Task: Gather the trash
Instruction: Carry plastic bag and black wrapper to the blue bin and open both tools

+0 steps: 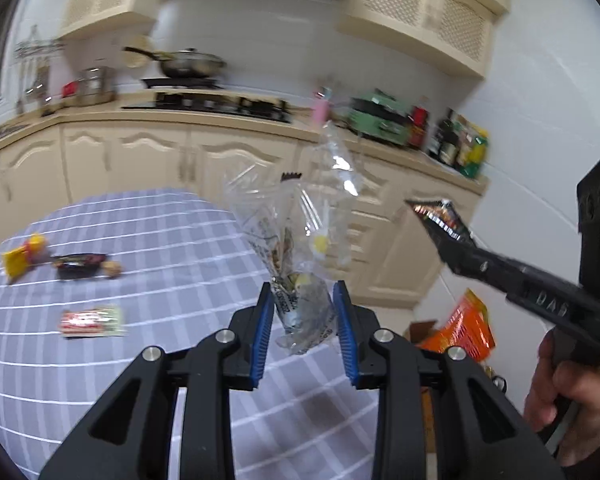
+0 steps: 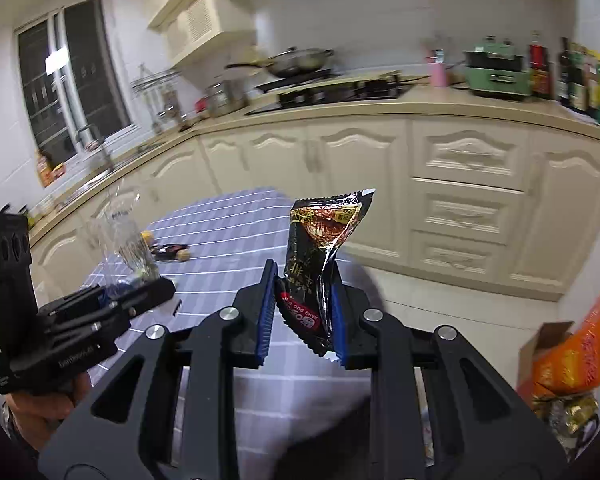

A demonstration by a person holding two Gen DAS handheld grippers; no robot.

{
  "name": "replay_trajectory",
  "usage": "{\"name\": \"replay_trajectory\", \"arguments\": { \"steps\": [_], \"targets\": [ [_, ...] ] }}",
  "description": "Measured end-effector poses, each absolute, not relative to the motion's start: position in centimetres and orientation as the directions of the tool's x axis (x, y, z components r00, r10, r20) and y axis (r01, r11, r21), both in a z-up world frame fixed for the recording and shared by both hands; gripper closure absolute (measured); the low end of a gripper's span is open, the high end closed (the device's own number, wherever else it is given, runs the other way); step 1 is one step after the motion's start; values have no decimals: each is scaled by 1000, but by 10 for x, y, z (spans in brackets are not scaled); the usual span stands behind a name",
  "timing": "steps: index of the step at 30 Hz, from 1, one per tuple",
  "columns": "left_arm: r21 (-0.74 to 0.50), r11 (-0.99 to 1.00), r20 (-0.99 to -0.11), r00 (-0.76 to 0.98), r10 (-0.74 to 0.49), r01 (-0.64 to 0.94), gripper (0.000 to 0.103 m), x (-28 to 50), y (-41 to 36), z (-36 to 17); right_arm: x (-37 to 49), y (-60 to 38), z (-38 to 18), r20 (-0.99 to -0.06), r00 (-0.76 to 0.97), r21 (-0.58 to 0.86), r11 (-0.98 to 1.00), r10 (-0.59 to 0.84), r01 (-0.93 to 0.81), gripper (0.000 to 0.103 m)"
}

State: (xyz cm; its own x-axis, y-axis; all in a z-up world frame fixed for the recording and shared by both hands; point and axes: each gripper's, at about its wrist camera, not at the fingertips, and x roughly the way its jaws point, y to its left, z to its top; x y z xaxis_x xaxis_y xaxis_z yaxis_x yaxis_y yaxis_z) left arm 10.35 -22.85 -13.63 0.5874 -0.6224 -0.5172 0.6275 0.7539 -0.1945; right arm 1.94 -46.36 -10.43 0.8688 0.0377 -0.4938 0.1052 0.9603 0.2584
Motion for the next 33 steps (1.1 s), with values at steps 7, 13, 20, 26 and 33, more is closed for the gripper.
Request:
{"name": "replay_trajectory", "arguments": {
  "steps": [7,13,20,26,33],
  "targets": [
    [-198,646,-571,448,-687,737,74,69,-310,-158,-32,-550,-142,-569,816,277,911,-102,306,78],
    [-200,561,-670,306,-677,803,74,45,-385,-207,-58,-606,-214,-702,700,294,842,-132,453,78],
    [-223,509,-792,150,-592,832,74,34,-448,-288,-70,-642,-290,-798,598,341,766,-70,545,78],
    [-219,495,-859,74,-506,841,74,42,-489,-344,-68,-664,-331,-825,565,400,703,-3,588,78],
    [-155,446,-917,40,-398,882,25,39,-522,-379,-64,-683,-383,-861,506,422,624,48,658,34]
  ]
}}
